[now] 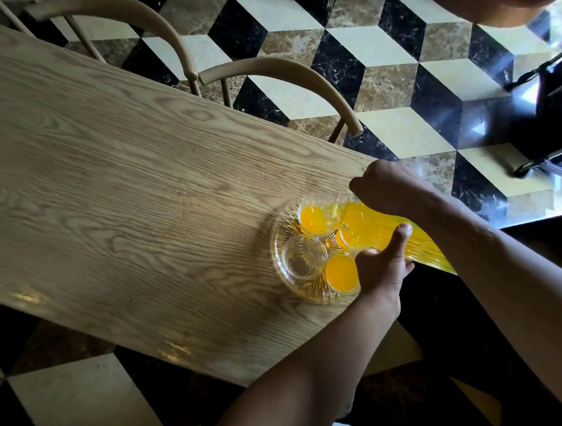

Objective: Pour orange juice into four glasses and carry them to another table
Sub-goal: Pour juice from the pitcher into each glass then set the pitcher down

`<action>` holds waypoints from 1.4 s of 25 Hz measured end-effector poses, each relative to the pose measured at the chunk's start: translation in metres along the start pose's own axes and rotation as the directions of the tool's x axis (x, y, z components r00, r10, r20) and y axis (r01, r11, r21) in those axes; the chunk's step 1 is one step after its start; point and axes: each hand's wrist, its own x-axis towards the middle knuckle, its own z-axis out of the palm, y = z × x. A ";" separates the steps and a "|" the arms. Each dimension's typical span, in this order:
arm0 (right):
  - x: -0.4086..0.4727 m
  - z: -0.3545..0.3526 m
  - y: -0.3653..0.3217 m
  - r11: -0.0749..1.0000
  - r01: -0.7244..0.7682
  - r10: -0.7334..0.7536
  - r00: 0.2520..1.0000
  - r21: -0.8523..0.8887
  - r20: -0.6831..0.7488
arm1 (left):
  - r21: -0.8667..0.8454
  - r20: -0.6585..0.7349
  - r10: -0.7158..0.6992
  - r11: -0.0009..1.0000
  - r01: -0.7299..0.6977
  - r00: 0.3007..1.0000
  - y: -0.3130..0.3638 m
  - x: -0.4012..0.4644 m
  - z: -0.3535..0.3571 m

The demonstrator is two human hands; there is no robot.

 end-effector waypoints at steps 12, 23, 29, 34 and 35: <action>-0.004 -0.005 -0.002 0.997 0.002 -0.004 1.000 -0.078 -0.026 | 0.017 0.007 -0.023 1.000 0.023 1.000 -0.002 0.001 0.001; -0.009 -0.009 0.000 1.000 -0.011 0.012 0.999 0.020 -0.031 | 0.090 -0.022 0.027 0.996 -0.025 0.999 0.002 0.004 -0.005; -0.016 -0.013 -0.001 0.986 -0.022 0.030 0.999 0.167 -0.045 | 0.208 -0.066 0.119 0.973 -0.103 0.991 0.005 0.008 -0.013; -0.025 -0.015 0.000 0.966 -0.053 0.074 0.995 0.254 -0.074 | 0.270 -0.088 0.190 0.949 -0.160 0.978 0.009 0.007 -0.019; -0.026 -0.015 0.000 0.962 -0.049 0.073 0.994 0.268 -0.078 | 0.273 -0.085 0.194 0.948 -0.164 0.977 0.009 0.006 -0.020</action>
